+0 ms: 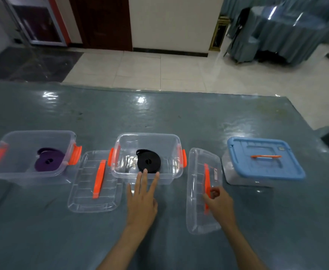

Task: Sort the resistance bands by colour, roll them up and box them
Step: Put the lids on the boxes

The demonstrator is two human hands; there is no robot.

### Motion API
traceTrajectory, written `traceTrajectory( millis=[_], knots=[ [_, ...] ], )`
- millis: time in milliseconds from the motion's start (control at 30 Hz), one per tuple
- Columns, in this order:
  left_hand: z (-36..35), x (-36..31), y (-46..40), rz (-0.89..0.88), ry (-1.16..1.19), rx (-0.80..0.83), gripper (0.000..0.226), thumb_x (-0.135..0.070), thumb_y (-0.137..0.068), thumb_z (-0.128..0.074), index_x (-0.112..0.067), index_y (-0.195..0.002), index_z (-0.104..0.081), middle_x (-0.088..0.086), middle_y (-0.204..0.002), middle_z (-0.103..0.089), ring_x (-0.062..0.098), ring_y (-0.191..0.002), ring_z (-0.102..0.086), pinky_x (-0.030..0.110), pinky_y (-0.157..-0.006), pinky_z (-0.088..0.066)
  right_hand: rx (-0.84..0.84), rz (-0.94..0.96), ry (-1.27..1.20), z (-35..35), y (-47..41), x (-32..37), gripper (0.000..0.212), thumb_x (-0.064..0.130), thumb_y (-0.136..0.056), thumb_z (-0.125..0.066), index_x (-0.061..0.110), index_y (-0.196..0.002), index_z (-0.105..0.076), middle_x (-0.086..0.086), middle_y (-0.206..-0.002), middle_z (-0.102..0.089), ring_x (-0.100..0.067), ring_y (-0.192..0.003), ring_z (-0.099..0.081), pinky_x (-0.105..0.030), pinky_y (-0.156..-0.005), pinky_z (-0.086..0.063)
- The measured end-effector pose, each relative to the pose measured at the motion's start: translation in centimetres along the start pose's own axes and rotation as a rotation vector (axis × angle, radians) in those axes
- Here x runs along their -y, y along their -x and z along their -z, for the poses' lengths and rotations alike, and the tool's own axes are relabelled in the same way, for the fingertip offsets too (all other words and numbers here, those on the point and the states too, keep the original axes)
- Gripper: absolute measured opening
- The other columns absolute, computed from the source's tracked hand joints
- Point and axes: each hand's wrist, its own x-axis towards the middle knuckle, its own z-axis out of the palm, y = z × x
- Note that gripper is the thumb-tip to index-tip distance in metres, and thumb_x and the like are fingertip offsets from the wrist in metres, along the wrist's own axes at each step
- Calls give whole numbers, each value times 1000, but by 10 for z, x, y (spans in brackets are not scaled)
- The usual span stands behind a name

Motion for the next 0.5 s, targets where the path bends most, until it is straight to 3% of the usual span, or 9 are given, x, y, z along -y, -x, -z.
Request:
traceTrajectory(
  millis=[100,200,267,333,500],
  knots=[
    [8,10,-6,-14,161,-61,71,-15,-92,-67,-30,-157,-42,1,-167,-34,26,-155,-32,61,-124,-27,33,143,127,-3,-8,32,20,34,-73,-81,31,-86,-65,13,-73,-68,-7,-69,-66,-29,-64,-49],
    [33,20,-19,144,559,-263,35,-17,-106,-55,-26,-140,-60,-10,-144,-59,11,-134,-53,48,-115,-44,54,302,289,-11,-21,75,22,40,-72,-78,28,-84,-63,11,-77,-66,-10,-71,-62,-32,-64,-46],
    [55,28,-32,260,711,-353,30,-26,-109,-50,-30,-137,-58,-13,-140,-60,7,-130,-54,41,-112,-46,60,428,388,-24,-33,103,23,40,-72,-76,26,-86,-65,8,-85,-66,-16,-78,-62,-35,-69,-49],
    [67,41,-48,328,784,-383,34,-30,-109,-51,-28,-143,-54,-5,-143,-60,14,-134,-54,42,-114,-44,93,561,473,-41,-45,126,27,37,-73,-75,24,-96,-70,5,-94,-68,-20,-89,-64,-35,-75,-49],
    [74,62,-83,401,754,-334,33,-38,-108,-51,-21,-136,-57,-3,-133,-63,24,-126,-57,47,-110,-44,203,739,580,-92,-61,170,35,30,-72,-74,21,-106,-71,0,-107,-65,-24,-100,-63,-36,-80,-50]
  ],
)
